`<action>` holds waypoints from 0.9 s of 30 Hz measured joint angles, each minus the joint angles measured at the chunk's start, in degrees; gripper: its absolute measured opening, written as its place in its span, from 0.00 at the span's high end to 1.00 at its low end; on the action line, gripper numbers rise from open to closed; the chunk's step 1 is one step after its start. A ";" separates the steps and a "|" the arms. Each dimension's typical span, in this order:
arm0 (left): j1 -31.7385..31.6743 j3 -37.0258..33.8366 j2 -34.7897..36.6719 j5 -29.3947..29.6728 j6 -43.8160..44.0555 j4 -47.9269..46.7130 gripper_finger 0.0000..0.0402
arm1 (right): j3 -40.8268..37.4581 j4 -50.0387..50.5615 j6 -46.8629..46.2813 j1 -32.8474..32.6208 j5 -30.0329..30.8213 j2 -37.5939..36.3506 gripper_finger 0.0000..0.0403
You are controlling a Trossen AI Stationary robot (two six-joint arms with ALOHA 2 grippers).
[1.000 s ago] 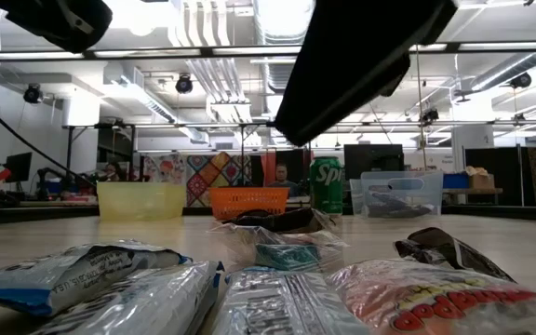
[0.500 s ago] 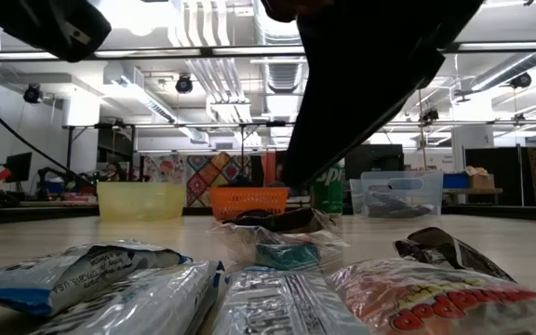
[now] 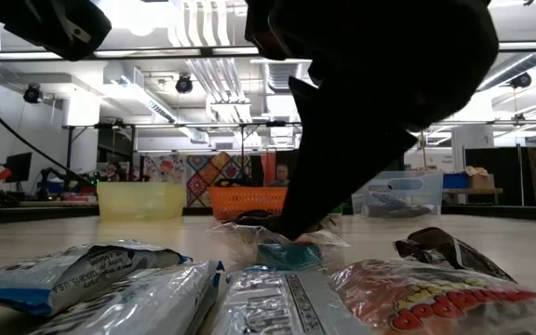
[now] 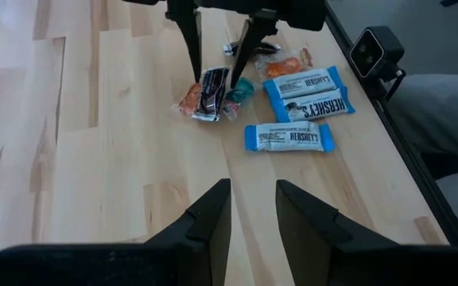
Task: Organize candy in baskets
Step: Put the brown chocolate into the transparent bin
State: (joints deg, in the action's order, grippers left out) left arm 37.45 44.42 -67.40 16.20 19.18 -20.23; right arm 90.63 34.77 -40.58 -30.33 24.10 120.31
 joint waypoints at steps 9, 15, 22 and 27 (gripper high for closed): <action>-0.02 0.00 0.00 0.00 0.00 0.20 0.79 | 0.00 -0.38 0.11 0.00 0.00 0.00 0.87; -0.02 0.00 0.00 -0.01 -0.37 0.23 0.79 | -0.07 -0.48 0.73 0.12 -0.05 -1.19 0.96; -0.07 0.00 0.00 -0.01 -1.71 1.25 0.79 | -0.07 8.05 1.74 3.50 -0.05 -12.02 0.97; -0.04 0.00 -0.02 -0.01 -1.07 1.79 0.79 | -0.07 20.61 0.91 11.15 2.39 -22.03 0.97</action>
State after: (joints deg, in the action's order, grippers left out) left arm 37.41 44.42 -67.42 16.19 18.11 -18.44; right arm 90.56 55.38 -39.67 -19.18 26.48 98.29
